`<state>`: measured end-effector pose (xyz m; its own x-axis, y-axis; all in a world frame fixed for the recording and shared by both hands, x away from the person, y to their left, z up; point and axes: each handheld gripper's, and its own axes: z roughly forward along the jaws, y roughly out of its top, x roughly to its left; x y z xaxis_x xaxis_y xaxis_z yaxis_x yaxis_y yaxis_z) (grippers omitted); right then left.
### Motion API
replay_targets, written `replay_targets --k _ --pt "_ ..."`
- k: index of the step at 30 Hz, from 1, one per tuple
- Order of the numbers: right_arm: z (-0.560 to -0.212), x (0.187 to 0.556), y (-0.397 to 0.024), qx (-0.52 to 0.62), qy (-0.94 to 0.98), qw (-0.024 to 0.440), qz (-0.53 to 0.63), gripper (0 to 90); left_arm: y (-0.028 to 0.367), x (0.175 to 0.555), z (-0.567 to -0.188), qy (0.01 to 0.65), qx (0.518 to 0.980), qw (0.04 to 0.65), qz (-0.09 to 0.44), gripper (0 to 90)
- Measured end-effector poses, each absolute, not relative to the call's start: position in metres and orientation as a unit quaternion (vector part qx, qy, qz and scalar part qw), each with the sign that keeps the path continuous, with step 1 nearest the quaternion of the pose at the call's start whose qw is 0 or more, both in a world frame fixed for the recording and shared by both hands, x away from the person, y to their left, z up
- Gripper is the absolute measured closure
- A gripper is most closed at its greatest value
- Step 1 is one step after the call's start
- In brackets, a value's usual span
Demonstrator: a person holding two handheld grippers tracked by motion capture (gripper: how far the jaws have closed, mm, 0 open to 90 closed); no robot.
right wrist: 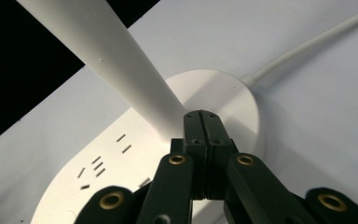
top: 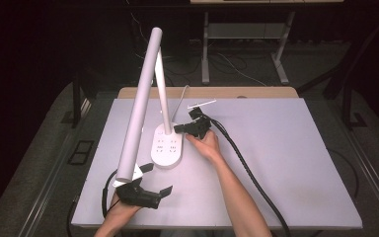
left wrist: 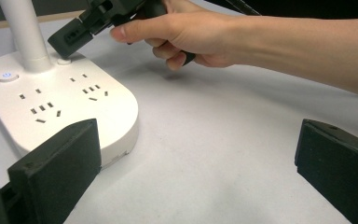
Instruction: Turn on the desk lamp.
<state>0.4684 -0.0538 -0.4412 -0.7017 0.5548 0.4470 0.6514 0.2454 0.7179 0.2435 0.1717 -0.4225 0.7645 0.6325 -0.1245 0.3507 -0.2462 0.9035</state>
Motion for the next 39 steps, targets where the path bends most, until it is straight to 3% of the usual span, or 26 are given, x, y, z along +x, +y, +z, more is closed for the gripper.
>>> replay_targets --k 17,39 --pt "-0.413 0.458 -0.087 -0.36 -0.791 0.035 -0.494 89.2 0.172 0.243 -0.423 0.316 0.778 0.527 0.134 0.0" --pt "-0.371 0.417 -0.159 -0.342 -0.798 -0.007 -0.497 89.1 0.17 0.244 -0.424 0.318 0.778 0.524 0.134 0.0"
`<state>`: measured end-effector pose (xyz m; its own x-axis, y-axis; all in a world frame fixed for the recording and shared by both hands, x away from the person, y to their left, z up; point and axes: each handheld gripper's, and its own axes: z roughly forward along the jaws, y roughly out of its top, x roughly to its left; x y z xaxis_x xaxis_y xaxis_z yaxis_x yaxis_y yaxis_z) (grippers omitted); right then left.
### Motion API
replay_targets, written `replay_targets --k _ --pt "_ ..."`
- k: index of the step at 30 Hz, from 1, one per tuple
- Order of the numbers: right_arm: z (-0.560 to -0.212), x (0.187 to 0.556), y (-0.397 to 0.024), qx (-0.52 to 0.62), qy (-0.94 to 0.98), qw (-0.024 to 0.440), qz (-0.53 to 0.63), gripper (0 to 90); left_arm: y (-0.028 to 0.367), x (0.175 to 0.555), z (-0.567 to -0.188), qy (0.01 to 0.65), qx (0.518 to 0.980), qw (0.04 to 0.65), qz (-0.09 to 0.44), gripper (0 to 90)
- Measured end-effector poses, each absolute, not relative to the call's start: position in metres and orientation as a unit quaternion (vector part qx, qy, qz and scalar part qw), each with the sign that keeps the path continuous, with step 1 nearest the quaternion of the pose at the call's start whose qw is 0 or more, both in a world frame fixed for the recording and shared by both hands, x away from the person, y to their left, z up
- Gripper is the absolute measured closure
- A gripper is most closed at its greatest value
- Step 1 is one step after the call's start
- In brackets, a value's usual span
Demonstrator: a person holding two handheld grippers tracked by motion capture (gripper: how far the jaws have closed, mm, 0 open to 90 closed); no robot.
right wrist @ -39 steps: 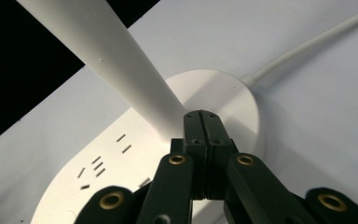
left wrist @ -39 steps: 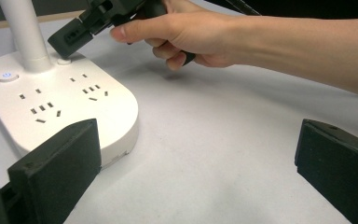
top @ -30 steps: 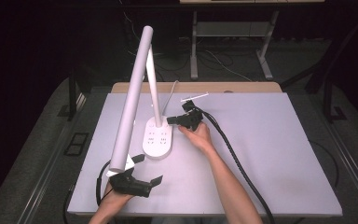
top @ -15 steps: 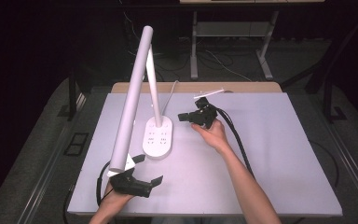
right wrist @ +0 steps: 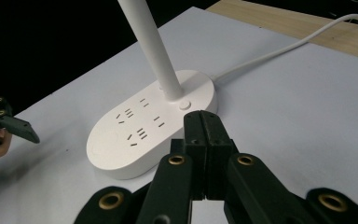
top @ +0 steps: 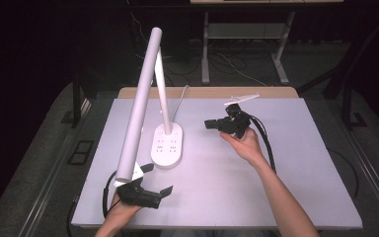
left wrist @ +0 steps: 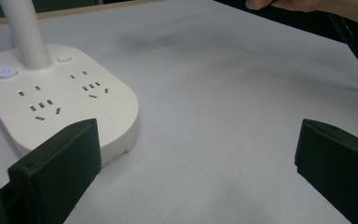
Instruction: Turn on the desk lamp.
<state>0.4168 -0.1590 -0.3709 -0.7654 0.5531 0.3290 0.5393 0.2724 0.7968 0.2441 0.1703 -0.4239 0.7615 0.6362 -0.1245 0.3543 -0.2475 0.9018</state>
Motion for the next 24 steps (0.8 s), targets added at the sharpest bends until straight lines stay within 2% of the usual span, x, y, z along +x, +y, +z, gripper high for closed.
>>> replay_targets --k 6,10,11,13,14,16,18,23,24 --pt "-0.364 0.404 -0.172 0.338 0.8 0.016 0.495 89.0 0.169 0.243 -0.423 0.317 0.776 0.527 0.137 0.0" --pt "-0.361 0.395 -0.183 0.34 0.797 0.011 0.498 73.7 0.168 0.243 -0.423 0.314 0.78 0.524 0.136 0.0" --pt "-0.36 0.39 -0.188 0.344 0.797 0.011 0.496 64.4 0.168 0.243 -0.423 0.315 0.78 0.524 0.136 0.0" --pt "-0.359 0.385 -0.193 0.347 0.799 0.019 0.491 51.9 0.167 0.243 -0.423 0.314 0.78 0.524 0.134 0.0" --pt "-0.359 0.385 -0.193 0.347 0.799 0.019 0.491 51.9 0.167 0.243 -0.423 0.313 0.781 0.523 0.135 0.0" --pt "-0.359 0.373 -0.201 0.349 0.806 0.032 0.476 40.4 0.167 0.243 -0.423 0.314 0.78 0.524 0.135 0.0" --pt "-0.359 0.37 -0.202 0.351 0.808 0.035 0.473 36.9 0.167 0.243 -0.423 0.316 0.777 0.527 0.137 0.0" --pt "-0.365 0.348 -0.217 0.357 0.808 0.041 0.466 12.7 0.168 0.242 -0.422 0.316 0.776 0.528 0.139 0.0" --pt "-0.366 0.344 -0.22 0.357 0.809 0.038 0.466 10.2 0.167 0.242 -0.422 0.316 0.775 0.529 0.139 0.0"
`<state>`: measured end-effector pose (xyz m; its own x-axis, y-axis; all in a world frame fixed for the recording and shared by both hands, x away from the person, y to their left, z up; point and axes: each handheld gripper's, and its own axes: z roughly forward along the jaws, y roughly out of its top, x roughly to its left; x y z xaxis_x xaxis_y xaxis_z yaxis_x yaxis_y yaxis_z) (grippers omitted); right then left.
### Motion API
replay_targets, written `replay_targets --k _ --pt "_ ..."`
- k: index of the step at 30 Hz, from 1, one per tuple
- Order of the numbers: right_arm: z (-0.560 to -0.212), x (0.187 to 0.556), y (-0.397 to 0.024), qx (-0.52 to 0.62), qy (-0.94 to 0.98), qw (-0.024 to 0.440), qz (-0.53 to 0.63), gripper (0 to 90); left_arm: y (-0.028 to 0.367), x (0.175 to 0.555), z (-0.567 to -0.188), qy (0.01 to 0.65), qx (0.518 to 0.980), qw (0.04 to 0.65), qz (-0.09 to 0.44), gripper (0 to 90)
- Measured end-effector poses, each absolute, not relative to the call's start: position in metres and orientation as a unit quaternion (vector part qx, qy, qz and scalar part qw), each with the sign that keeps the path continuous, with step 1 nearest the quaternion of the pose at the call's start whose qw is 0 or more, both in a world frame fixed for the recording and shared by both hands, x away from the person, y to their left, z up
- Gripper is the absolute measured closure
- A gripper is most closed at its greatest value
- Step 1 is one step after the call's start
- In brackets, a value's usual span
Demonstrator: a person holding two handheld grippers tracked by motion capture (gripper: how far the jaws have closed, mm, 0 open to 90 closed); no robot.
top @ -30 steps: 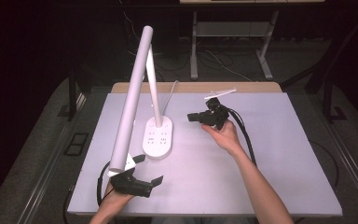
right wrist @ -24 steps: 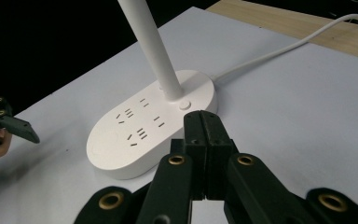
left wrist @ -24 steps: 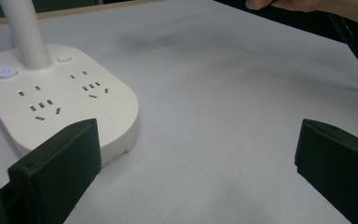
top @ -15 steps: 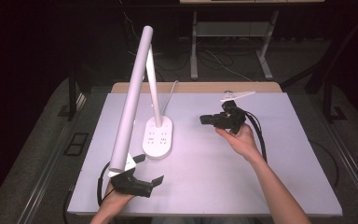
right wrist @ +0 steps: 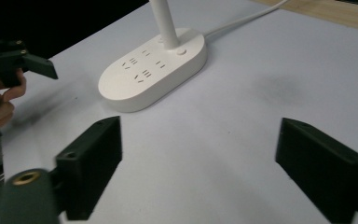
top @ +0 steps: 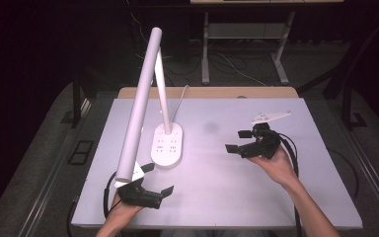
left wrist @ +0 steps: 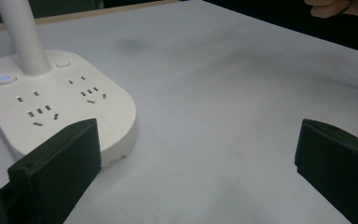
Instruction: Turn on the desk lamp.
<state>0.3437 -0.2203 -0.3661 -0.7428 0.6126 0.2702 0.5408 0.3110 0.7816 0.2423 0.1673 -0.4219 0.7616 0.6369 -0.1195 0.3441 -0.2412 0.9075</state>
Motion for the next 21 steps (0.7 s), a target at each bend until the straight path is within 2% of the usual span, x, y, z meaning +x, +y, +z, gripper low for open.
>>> replay_targets --k 2,3,21 --pt "-0.367 0.336 -0.226 0.356 0.809 0.035 0.466 7.9 0.167 0.242 -0.422 0.317 0.775 0.528 0.139 0.0" --pt "-0.368 0.332 -0.228 0.359 0.81 0.037 0.463 0.2 0.167 0.242 -0.422 0.317 0.775 0.528 0.139 0.0" --pt "-0.387 0.272 -0.282 0.416 0.772 0.07 0.476 0.2 0.17 0.243 -0.422 0.325 0.774 0.526 0.138 0.0"
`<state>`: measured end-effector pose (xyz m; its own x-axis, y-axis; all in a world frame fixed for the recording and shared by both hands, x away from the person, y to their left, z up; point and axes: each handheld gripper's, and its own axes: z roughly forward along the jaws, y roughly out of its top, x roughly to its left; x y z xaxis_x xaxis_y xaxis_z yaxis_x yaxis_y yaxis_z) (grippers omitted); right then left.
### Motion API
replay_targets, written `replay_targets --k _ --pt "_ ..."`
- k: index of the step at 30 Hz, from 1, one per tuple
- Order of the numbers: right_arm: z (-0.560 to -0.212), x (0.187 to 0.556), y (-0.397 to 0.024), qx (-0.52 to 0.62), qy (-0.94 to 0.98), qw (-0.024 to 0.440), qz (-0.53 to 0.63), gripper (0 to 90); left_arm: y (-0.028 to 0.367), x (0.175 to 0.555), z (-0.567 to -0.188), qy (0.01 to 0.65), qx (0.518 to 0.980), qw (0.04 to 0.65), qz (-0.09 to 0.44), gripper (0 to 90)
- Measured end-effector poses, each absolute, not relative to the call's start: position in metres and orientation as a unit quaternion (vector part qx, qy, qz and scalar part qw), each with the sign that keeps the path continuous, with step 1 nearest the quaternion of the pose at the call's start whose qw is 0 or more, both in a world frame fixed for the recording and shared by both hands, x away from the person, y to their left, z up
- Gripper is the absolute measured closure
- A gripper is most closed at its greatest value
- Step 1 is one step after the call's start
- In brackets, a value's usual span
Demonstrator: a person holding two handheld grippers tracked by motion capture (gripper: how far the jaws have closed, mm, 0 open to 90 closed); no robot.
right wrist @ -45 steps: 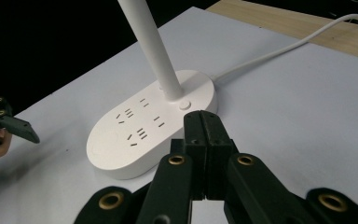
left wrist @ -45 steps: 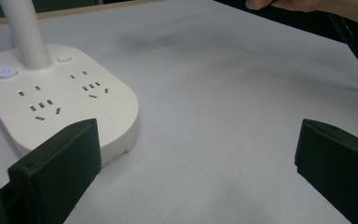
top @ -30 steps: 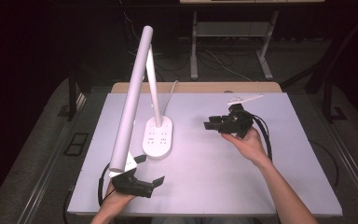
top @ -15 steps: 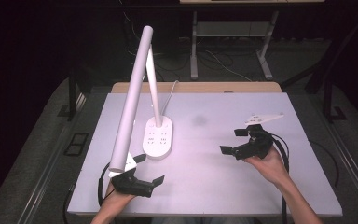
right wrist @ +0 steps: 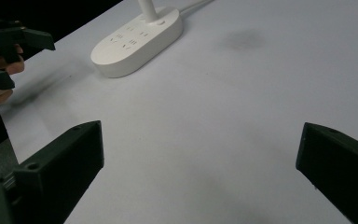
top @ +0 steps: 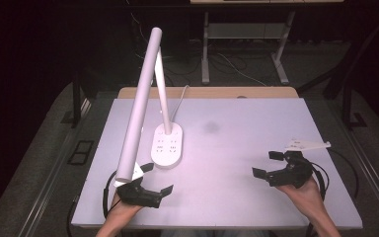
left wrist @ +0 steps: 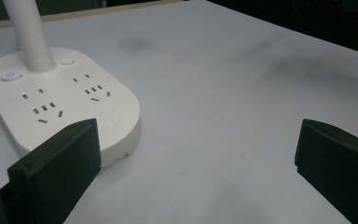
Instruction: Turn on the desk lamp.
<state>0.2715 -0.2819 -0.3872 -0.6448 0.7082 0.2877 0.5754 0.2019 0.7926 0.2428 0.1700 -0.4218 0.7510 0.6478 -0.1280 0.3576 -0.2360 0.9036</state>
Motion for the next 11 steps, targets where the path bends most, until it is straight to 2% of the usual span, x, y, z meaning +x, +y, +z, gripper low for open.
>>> replay_targets --k 11 --pt "-0.412 0.24 -0.296 0.444 0.751 0.075 0.483 0.2 0.171 0.244 -0.422 0.325 0.773 0.527 0.137 0.0"
